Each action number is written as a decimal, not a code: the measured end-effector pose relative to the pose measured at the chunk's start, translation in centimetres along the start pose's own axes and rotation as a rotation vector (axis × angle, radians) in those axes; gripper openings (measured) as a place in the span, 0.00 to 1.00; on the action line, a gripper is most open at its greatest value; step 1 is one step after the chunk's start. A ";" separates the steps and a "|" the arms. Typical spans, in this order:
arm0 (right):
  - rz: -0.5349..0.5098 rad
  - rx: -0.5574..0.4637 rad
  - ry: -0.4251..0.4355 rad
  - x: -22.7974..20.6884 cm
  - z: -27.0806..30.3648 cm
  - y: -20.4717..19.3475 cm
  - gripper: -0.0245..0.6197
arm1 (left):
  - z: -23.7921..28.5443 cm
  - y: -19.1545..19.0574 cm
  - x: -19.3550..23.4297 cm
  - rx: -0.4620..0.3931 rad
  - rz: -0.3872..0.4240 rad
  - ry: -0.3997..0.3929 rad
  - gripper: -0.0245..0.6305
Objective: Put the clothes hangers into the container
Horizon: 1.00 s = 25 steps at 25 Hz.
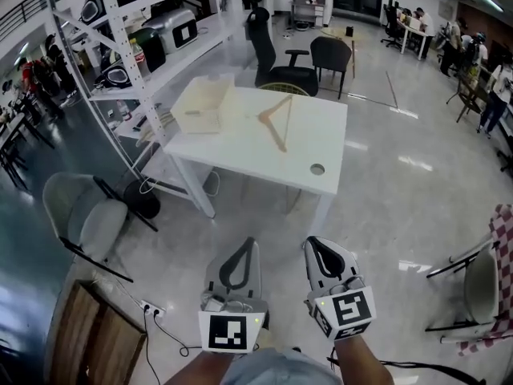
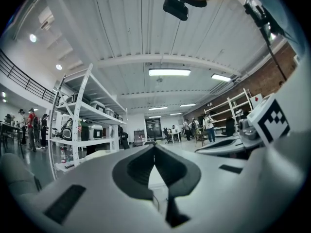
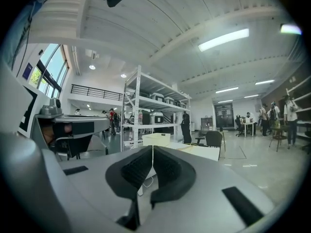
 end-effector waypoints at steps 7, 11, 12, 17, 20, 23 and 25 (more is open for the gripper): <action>-0.035 -0.040 0.009 0.4 8.8 3.4 0.06 | 5.9 -0.2 6.5 -0.051 0.013 0.010 0.06; -0.061 -0.062 0.006 0.8 12.4 5.0 0.06 | 8.5 0.0 9.3 -0.093 0.020 0.009 0.05; -0.067 -0.067 0.004 0.8 13.2 5.2 0.06 | 9.1 -0.1 9.9 -0.100 0.020 0.006 0.06; -0.085 -0.065 -0.011 0.2 16.1 5.7 0.06 | 11.7 -1.1 11.7 -0.108 -0.003 -0.002 0.06; -0.088 -0.053 -0.029 -0.8 17.3 5.7 0.06 | 13.1 -2.1 11.9 -0.091 -0.016 -0.019 0.06; -0.078 -0.038 -0.049 -2.1 18.4 5.2 0.06 | 14.6 -3.5 11.9 -0.057 -0.027 -0.034 0.06; -0.064 -0.023 -0.066 -3.1 19.4 4.5 0.06 | 15.7 -4.5 12.1 -0.041 -0.028 -0.041 0.05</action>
Point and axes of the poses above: the fingertips, and each gripper's own axes: z forward along the fingers, x to its left, y out of its top, the point moved 1 cm from there along -z, backward along the fingers, and after that the axes turned 13 degrees about z, right-handed, at the moved point
